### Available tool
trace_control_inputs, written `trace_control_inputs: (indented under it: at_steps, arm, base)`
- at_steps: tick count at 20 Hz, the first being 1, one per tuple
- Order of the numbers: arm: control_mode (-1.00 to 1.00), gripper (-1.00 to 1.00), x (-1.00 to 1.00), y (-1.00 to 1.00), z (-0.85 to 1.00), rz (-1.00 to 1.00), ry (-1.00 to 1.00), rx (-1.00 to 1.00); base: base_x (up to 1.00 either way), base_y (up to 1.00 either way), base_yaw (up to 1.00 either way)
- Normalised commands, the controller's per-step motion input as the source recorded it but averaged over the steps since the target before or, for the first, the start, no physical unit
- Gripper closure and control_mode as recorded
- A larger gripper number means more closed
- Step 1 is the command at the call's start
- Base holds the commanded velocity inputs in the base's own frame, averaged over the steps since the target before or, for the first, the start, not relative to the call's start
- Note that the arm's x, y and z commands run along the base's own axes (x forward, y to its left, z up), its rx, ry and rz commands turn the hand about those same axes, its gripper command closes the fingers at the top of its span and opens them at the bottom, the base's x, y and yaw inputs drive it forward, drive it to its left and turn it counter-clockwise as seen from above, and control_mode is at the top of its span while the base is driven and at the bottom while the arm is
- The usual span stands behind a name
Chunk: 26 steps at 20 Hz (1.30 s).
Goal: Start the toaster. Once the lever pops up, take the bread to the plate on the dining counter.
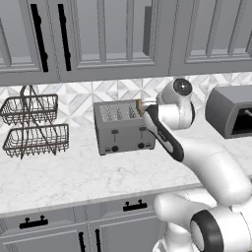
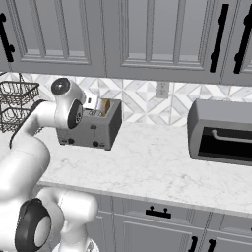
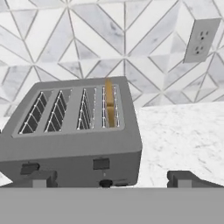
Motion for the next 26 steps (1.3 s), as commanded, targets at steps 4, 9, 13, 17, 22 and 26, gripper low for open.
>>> trace_control_inputs:
  at_steps: [4, 9, 13, 17, 22, 26]
  arm:
    - [-1.00, -1.00, 0.47, 0.00, -0.26, 0.00, 0.05, -0.01]
    - [-1.00, -1.00, 0.35, 0.00, -0.32, 0.00, 0.02, -0.01]
    - [-1.00, -1.00, 0.35, 0.00, -0.27, 0.00, 0.01, 0.00]
    - [-1.00, -1.00, 0.41, 0.00, -0.17, 0.00, 0.00, 0.00]
    - [-1.00, -1.00, 0.37, 0.00, -0.15, 0.00, 0.00, -0.01]
    - [-1.00, -1.00, 0.38, 0.00, -0.16, 0.00, 0.00, -0.01]
  base:
    - [0.00, 0.00, 0.00]
    - [0.00, 0.00, 0.00]
    - [0.00, 0.00, 0.00]
    - [0.00, 0.00, 0.00]
    - [0.00, 0.00, 0.00]
    - [0.00, 0.00, 0.00]
